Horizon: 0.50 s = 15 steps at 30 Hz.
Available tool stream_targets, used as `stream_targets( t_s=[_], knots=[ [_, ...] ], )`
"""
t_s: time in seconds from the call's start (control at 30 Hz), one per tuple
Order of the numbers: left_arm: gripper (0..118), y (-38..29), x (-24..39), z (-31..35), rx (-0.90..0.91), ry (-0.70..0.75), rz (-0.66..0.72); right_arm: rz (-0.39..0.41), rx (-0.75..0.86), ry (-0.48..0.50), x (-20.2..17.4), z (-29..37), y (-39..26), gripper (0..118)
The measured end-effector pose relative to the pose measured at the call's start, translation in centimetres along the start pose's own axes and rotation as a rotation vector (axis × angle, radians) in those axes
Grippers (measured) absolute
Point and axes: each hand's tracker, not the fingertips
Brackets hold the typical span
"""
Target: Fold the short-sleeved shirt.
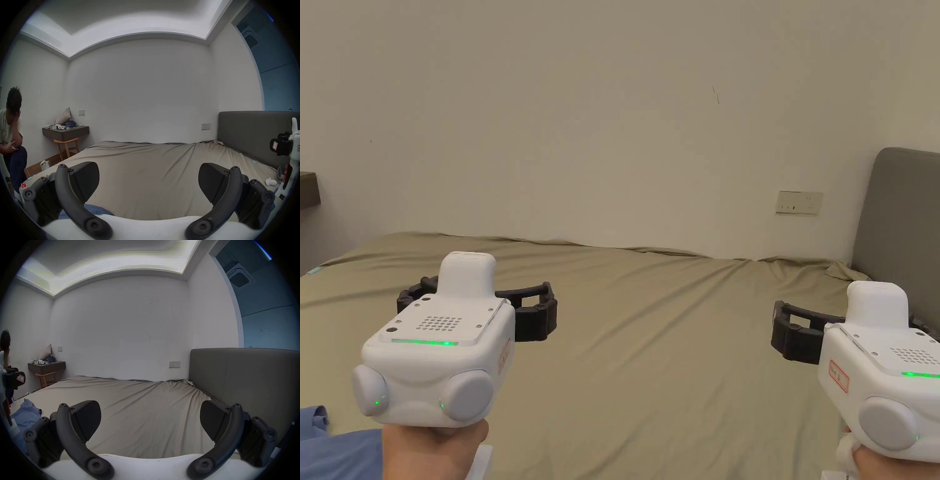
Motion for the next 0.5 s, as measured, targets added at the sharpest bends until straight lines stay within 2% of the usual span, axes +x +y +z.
stream_targets(
  t_s=[0.2,0.23,0.27,0.3,0.33,0.37,0.4,0.43,0.5],
  knots=[
    [118,-0.1,0.4,0.0,-0.001,0.005,-0.018,-0.001,-0.019,-0.003,-0.2,-0.3,-0.3,118],
    [118,-0.1,0.4,0.0,-0.011,0.002,-0.018,0.0,-0.022,0.0,-0.1,-0.2,-0.4,115],
    [115,-0.2,0.5,0.0,-0.024,0.004,-0.026,-0.001,-0.048,0.029,-0.1,-0.1,-0.3,99],
    [93,-0.2,0.6,-0.1,-0.031,0.014,-0.036,0.003,-0.067,0.051,-0.1,-0.1,-0.4,53],
    [45,-0.4,0.7,0.0,-0.028,0.017,-0.044,0.018,-0.063,0.05,-0.3,0.0,-0.5,4],
    [26,-0.5,0.8,0.1,-0.021,0.029,-0.064,0.069,-0.067,0.023,-0.5,0.0,-0.6,3],
    [26,-0.6,0.9,0.0,-0.033,0.059,-0.082,0.103,-0.076,-0.022,-0.9,-0.2,-0.9,3],
    [0,-0.6,0.9,0.0,-0.068,0.091,-0.125,0.087,-0.063,-0.018,-1.0,-0.3,-1.2,3],
    [0,-0.1,-0.4,0.4,-0.07,0.056,-0.084,0.039,-0.102,0.067,-0.9,-0.4,-1.4,3]
  ],
)
